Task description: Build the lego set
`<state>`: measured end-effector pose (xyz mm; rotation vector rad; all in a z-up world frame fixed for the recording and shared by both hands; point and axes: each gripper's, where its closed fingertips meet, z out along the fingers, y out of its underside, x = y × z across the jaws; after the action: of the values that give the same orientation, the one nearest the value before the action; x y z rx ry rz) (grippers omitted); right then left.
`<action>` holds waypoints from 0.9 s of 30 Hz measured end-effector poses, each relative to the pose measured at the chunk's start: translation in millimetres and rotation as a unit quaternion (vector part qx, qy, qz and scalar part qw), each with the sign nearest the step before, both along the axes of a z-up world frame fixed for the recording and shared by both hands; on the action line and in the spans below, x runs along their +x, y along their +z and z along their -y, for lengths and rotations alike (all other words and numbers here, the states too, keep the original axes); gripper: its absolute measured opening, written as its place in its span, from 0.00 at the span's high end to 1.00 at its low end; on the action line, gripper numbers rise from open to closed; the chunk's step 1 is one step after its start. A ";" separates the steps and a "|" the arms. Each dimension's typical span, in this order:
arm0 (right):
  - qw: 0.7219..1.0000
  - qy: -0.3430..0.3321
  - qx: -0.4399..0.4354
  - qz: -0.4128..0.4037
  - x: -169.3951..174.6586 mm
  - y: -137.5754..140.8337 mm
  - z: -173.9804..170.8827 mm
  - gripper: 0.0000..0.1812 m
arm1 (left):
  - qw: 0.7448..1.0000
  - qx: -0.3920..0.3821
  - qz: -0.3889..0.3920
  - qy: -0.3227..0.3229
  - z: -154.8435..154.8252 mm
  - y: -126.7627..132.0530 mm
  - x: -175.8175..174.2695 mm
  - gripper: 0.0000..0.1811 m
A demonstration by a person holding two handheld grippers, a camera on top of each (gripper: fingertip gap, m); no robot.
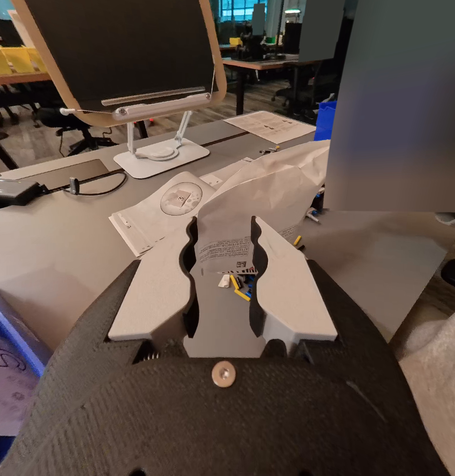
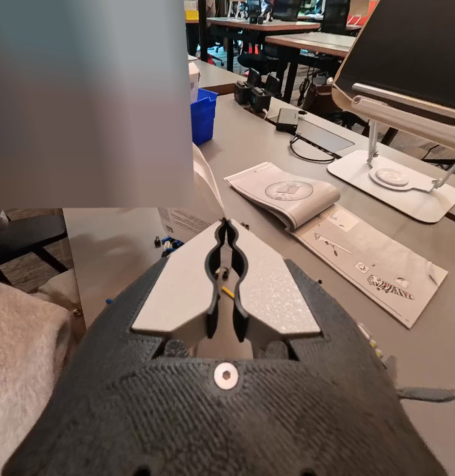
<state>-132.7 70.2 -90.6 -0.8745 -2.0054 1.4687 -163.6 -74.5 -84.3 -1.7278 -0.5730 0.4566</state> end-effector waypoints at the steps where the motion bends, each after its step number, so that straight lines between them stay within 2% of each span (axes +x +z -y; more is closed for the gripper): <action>1: 1.000 -0.002 0.001 -0.002 -1.0 -0.2 -0.5 1.00 | 1.000 -0.002 0.000 -0.002 -0.1 -0.2 0.5 0.78; 20: 1.000 -0.007 -0.022 -0.004 -0.4 4.4 -4.2 1.00 | 1.000 0.015 -0.003 -0.012 -1.4 3.7 7.3 0.79; 27: 1.000 0.003 -0.023 0.020 -0.1 -2.1 -0.5 1.00 | 1.000 0.014 0.004 -0.002 -1.4 -0.7 3.8 0.76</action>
<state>-132.8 70.6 -92.7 -0.9244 -2.0107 1.5182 -159.7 -73.0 -85.0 -1.7036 -0.5786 0.4372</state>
